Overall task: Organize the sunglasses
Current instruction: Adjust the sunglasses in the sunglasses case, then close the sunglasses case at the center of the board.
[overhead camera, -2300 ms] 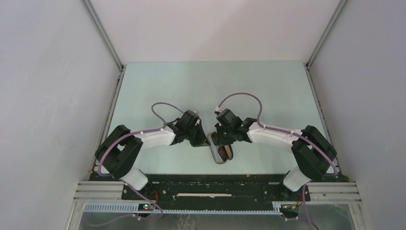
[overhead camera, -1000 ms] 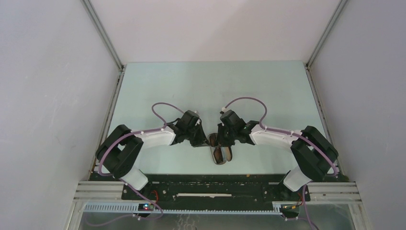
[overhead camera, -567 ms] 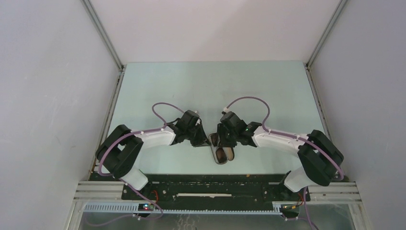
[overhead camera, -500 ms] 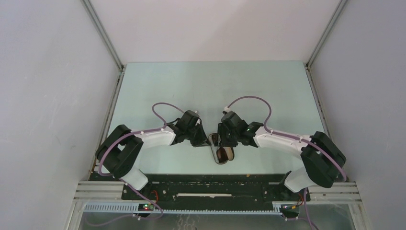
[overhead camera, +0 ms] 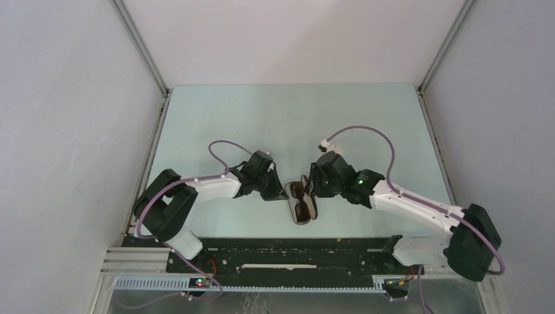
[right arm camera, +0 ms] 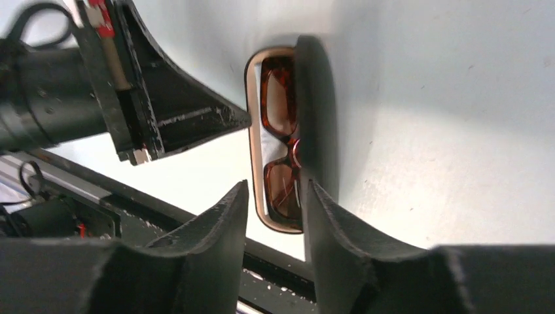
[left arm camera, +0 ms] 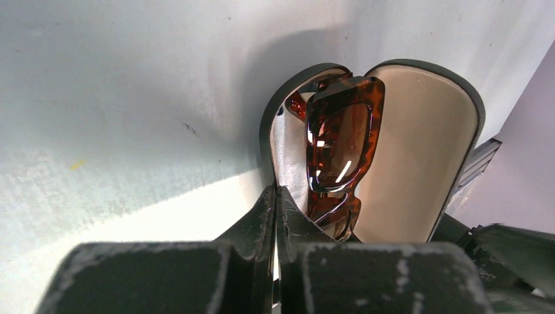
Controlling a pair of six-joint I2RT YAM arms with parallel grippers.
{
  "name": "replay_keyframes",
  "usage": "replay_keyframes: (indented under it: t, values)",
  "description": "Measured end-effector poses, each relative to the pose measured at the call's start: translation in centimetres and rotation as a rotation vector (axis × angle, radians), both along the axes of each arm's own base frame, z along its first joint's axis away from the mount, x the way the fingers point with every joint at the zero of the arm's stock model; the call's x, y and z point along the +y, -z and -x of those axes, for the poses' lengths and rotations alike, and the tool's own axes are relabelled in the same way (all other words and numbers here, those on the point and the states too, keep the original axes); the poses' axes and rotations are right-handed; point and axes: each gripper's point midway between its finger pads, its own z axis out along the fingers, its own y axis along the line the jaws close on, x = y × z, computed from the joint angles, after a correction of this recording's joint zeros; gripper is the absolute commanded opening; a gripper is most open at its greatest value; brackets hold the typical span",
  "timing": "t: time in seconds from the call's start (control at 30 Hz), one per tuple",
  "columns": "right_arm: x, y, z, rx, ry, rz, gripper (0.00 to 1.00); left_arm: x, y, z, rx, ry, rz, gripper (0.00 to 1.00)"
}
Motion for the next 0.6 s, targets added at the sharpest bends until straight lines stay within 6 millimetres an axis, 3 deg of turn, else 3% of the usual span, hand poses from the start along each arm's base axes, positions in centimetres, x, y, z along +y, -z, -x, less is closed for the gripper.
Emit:
replay_keyframes:
  t: [0.1,0.27,0.37,0.6]
  values:
    - [-1.7,-1.3,-1.2,-0.042,0.062,-0.053,0.39,0.0,0.2,0.0,0.004,0.000,-0.004,0.04]
    - [-4.7,0.8,-2.8,0.012,0.154,-0.069,0.42,0.1,0.3,0.1,0.006,0.000,-0.006,0.04]
    - [-4.2,1.9,-2.1,0.065,0.118,-0.091,0.42,0.1,0.3,0.1,0.007,0.000,-0.007,0.04]
    - [-2.2,2.0,-1.5,0.104,0.039,-0.201,0.35,0.1,0.3,0.1,0.007,0.000,-0.007,0.04]
